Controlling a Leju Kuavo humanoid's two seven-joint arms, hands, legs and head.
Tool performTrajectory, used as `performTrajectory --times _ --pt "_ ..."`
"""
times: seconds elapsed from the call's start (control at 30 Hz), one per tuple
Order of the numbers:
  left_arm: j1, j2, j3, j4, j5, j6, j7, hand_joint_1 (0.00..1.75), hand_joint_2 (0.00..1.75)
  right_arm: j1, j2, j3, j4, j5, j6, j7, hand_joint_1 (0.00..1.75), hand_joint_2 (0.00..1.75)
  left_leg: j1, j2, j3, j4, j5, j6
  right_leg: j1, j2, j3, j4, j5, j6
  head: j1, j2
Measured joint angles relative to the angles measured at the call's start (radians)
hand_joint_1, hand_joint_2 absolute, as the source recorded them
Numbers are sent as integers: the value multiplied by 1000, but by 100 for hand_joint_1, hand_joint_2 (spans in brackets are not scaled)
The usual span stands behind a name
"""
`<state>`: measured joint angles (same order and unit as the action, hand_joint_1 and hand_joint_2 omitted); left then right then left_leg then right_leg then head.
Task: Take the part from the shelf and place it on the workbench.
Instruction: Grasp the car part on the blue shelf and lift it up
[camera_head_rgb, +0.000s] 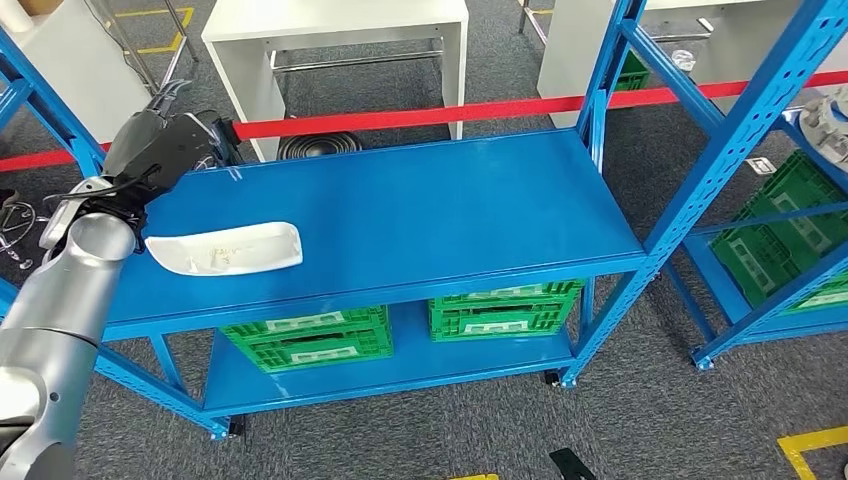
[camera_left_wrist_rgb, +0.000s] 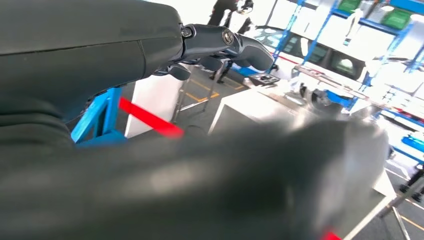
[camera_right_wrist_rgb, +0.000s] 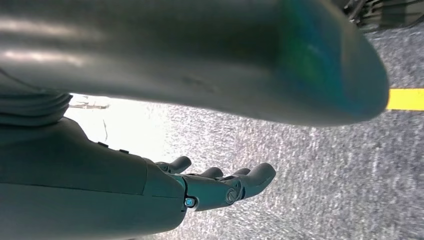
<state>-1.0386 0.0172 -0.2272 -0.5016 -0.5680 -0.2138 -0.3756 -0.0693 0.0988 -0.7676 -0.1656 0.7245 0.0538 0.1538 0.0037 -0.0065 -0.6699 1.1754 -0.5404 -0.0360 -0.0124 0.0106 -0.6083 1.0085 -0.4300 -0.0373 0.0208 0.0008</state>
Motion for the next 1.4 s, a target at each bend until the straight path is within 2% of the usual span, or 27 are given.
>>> performTrajectory --times 0.03,0.07,0.1,0.13,0.17,0.23,0.27,0.3,0.5,0.57,0.83,1.1,1.2,1.23,1.33,1.4 --pt "0 0 -10 1 0 0 1 0 175 0 0 -1 0 0 0 -1 0 0 -1 0 18 -71 56 4 0 0 8 1 -7 3 0 0" --pt "0 0 -21 2 0 0 3 0 175 -1 0 -3 0 0 0 -3 0 0 -3 1 33 -126 89 8 1 2 13 3 -12 8 0 0" --pt "0 0 -31 4 0 1 4 0 175 -1 0 -6 0 0 0 -4 0 0 -5 1 45 -162 109 13 2 2 16 3 -18 13 0 0" --pt "0 -1 -42 6 -1 0 5 0 175 -1 0 -8 0 0 0 -4 0 0 -8 2 50 -176 114 17 3 3 17 4 -22 19 0 0" --pt "0 0 -53 8 -3 -3 4 0 175 -1 -1 -11 0 0 0 -5 0 0 -8 1 54 -176 113 18 5 3 18 4 -26 19 1 0" --pt "1 2 -76 12 -9 -18 0 0 175 0 -3 -15 0 1 0 -6 0 0 -7 0 56 -178 130 18 7 2 19 4 -28 9 1 0" --pt "1 4 -90 15 -10 -30 -3 0 175 1 -4 -17 0 1 0 -7 0 0 -7 -1 56 -179 132 18 7 1 20 4 -27 4 1 0" --pt "3 8 -102 19 -9 -41 -8 0 175 1 -5 -17 0 2 1 -7 0 0 -9 -2 56 -179 131 21 6 1 22 1 -26 5 1 0" --pt "42 40 -158 30 30 -65 -48 0 175 2 -6 -25 0 5 1 -8 0 0 -11 -4 56 -178 126 31 3 -1 29 -11 -26 27 1 0" --pt "61 48 -169 30 34 -62 -51 0 175 3 -6 -28 0 6 1 -8 0 0 -12 -4 56 -178 126 33 2 -1 29 -12 -27 30 1 0" --pt "141 68 -237 34 15 -42 -57 0 175 2 -6 -40 0 14 2 -8 0 0 -12 -4 57 -178 125 33 2 -2 29 -12 -27 36 1 0" --pt "161 69 -251 38 15 -42 -58 0 175 2 -6 -40 0 17 2 -8 0 0 -12 -4 57 -178 125 33 2 -2 28 -11 -28 36 1 0" --pt "178 70 -269 43 22 -35 -58 0 44 2 -6 -41 0 19 2 -8 0 0 -12 -4 56 -178 125 33 3 -2 27 -10 -29 36 1 0" --pt "182 68 -273 45 31 -28 -59 0 44 2 -6 -42 0 20 2 -9 0 0 -12 -4 56 -178 125 33 3 -2 27 -9 -29 36 1 0" --pt "192 55 -277 49 62 -2 -66 0 175 1 -6 -44 0 21 2 -10 0 0 -12 -4 56 -178 125 33 2 -2 27 -9 -29 35 1 0" --pt "198 45 -277 50 74 16 -69 0 175 1 -6 -47 0 21 2 -10 0 0 -12 -4 56 -178 125 33 2 -2 27 -9 -29 35 1 0"
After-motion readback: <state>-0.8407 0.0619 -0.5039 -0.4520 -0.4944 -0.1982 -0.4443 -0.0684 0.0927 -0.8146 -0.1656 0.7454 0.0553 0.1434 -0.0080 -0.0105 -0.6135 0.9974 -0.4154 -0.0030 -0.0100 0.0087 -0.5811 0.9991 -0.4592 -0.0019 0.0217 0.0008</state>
